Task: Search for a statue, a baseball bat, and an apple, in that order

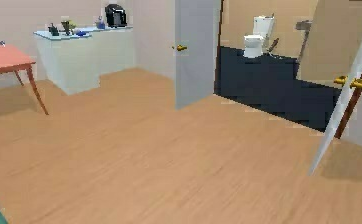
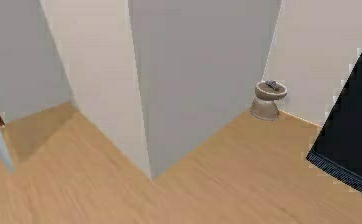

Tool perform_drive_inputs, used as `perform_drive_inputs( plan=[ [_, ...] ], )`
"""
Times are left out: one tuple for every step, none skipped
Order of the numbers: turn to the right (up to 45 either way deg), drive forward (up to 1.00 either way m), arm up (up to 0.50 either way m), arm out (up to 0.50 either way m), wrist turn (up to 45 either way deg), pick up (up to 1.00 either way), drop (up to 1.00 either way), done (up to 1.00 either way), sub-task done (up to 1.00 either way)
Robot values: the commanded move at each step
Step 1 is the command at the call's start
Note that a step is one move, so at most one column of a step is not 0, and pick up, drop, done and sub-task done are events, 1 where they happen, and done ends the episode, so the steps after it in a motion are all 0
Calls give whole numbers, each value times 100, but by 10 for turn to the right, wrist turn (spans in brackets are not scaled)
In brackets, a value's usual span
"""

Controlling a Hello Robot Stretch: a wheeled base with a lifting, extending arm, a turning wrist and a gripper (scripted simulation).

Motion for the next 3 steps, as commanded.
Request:
perform_drive_inputs(
  plan=[
    [180, 0, 0, 0, 0, 0, 0, 0, 0],
    [30, 0, 0, 0, 0, 0, 0, 0, 0],
    [0, 100, 0, 0, 0, 0, 0, 0, 0]
  ],
)
